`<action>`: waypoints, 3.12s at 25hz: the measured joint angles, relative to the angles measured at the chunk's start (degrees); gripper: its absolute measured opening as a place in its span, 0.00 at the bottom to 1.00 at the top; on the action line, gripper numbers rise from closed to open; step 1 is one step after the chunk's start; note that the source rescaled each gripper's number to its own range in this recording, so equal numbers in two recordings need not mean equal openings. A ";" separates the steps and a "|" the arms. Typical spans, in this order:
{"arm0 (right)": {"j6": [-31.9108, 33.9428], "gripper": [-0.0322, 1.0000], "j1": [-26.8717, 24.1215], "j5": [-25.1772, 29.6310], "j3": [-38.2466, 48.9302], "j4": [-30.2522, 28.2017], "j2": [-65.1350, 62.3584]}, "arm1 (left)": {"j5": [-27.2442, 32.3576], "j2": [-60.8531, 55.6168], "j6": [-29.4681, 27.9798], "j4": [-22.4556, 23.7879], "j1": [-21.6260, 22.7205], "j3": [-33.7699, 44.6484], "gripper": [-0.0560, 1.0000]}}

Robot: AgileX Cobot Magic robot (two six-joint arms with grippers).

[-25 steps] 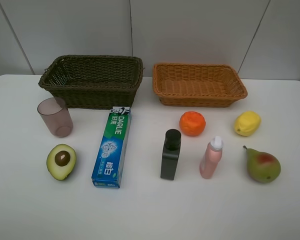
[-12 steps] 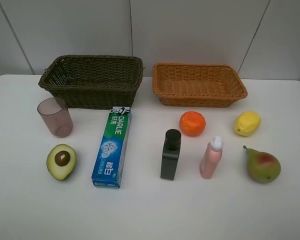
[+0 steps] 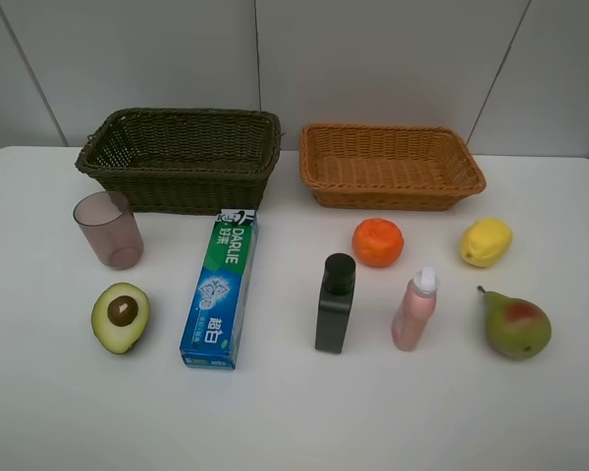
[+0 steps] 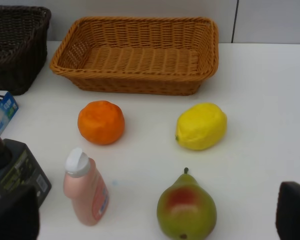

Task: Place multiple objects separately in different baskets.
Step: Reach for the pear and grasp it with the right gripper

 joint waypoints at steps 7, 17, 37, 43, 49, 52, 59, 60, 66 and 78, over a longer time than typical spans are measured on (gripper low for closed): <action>0.00 1.00 0.00 0.00 0.00 0.00 0.00 | 0.00 0.00 0.00 0.00 0.00 0.00 0.98; 0.00 1.00 0.00 0.00 0.00 0.00 0.00 | 0.00 0.00 0.00 0.00 0.00 0.00 0.98; 1.05 1.00 0.00 -0.30 -10.12 -0.19 27.96 | 0.00 0.00 0.00 0.00 0.00 0.00 0.98; 1.05 1.00 0.00 -0.42 -12.63 -0.19 42.47 | 0.00 0.00 0.00 0.00 0.00 0.00 0.98; 1.05 1.00 0.00 -0.91 -13.02 -0.52 55.26 | 0.00 0.00 0.00 0.00 0.00 0.00 0.98; 1.05 1.00 0.00 -1.87 -13.02 -2.36 60.55 | 0.00 0.00 0.00 0.00 0.00 0.00 0.98; 1.05 1.00 0.00 -5.53 -13.07 -6.36 69.07 | 0.00 0.00 0.00 0.00 0.00 0.00 0.98; 1.05 1.00 0.00 -6.34 -13.12 -6.36 70.02 | 0.00 0.00 0.00 0.00 0.00 0.00 0.98; 1.05 1.00 0.00 -9.47 -13.12 -6.37 75.93 | 0.00 0.00 0.00 0.00 0.00 0.00 0.98; 1.05 1.00 1.36 -12.45 -13.12 -6.37 87.35 | 0.00 0.00 0.00 0.00 0.00 0.00 0.98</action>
